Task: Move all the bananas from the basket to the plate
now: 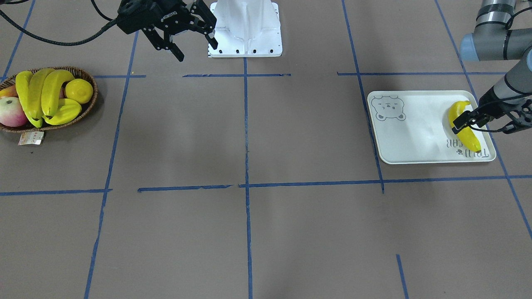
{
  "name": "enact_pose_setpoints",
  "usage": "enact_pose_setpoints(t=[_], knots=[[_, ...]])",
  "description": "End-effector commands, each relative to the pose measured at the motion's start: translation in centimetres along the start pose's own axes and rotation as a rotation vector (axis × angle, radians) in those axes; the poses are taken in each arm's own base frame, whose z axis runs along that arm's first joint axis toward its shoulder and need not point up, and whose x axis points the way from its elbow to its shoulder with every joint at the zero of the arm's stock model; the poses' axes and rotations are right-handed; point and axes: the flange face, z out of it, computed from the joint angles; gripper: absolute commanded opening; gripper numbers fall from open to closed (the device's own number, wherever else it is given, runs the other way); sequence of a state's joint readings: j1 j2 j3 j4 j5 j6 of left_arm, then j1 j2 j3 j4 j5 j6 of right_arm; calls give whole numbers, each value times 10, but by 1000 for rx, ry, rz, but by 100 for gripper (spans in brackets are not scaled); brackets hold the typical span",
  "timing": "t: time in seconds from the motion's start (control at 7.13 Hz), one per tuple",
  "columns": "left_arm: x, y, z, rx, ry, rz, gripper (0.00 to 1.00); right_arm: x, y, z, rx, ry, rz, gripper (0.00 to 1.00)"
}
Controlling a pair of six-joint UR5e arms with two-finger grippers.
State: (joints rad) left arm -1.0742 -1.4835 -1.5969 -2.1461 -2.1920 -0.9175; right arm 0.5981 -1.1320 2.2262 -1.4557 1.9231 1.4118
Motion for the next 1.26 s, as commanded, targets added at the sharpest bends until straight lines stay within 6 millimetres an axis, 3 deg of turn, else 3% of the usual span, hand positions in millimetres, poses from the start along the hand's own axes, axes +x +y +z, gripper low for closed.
enact_pose_setpoints(t=[0.0,0.14,0.28,0.42,0.7,1.12], knots=[[34,0,-47,-25,53,-14,99,36,0,-5,-4,51,20,100],[68,5,-81,-24,55,-13,99,74,2,-14,-3,106,42,100],[118,-6,-114,-16,55,-8,99,119,11,-29,-4,175,60,100],[148,-14,-129,-16,55,-7,99,150,10,-38,-4,229,18,100],[160,-13,-129,-18,61,-13,99,220,19,-39,-15,378,29,100],[190,-12,-129,-25,81,-24,99,284,30,-49,-10,532,64,100]])
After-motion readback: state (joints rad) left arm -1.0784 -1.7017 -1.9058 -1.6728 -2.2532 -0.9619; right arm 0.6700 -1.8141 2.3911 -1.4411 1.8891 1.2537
